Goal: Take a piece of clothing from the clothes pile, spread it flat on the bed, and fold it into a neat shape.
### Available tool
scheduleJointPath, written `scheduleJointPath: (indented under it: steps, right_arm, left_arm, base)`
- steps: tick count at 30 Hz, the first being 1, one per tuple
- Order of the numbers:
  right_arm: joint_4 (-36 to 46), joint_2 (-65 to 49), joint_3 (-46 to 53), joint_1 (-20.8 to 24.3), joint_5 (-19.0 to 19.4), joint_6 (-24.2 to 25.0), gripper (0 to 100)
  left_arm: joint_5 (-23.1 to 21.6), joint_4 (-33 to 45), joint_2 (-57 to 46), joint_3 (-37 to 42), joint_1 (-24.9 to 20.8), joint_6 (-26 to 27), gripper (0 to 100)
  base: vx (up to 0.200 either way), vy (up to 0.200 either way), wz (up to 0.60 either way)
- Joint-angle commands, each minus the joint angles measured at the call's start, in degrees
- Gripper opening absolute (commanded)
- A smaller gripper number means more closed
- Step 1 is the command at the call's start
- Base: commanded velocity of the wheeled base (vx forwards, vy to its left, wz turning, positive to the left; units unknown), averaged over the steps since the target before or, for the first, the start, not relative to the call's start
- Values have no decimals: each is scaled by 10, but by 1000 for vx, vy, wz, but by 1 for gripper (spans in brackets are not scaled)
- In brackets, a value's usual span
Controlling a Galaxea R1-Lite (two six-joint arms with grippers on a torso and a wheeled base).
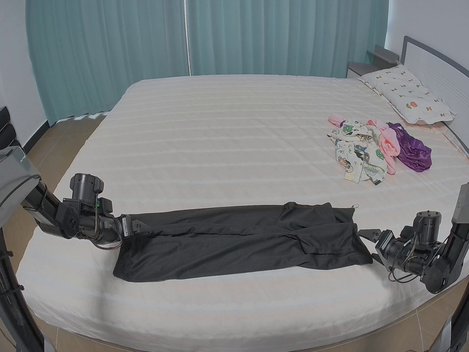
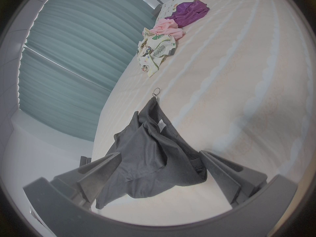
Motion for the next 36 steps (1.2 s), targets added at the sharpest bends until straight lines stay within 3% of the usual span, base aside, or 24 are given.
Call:
scheduleJointPath:
  steps: [1, 16, 17, 36]
  right_arm:
    - [-2, -1, 11, 0, 2, 1, 100]
    - [-3, -4, 19, -1, 9, 14, 100]
    - [-4, -4, 19, -1, 9, 14, 100]
    - [-20, -1, 30, -6, 22, 14, 100]
  left_arm:
    - [8, 0, 20, 3, -4, 4, 100]
    - [32, -6, 44, -9, -8, 21, 100]
    - [34, -5, 44, -10, -8, 21, 0]
    - [53, 17, -8, 2, 17, 23, 0]
  base:
    - [0, 0, 0]
    - [0, 0, 0]
    - [0, 0, 0]
    - [0, 0, 0]
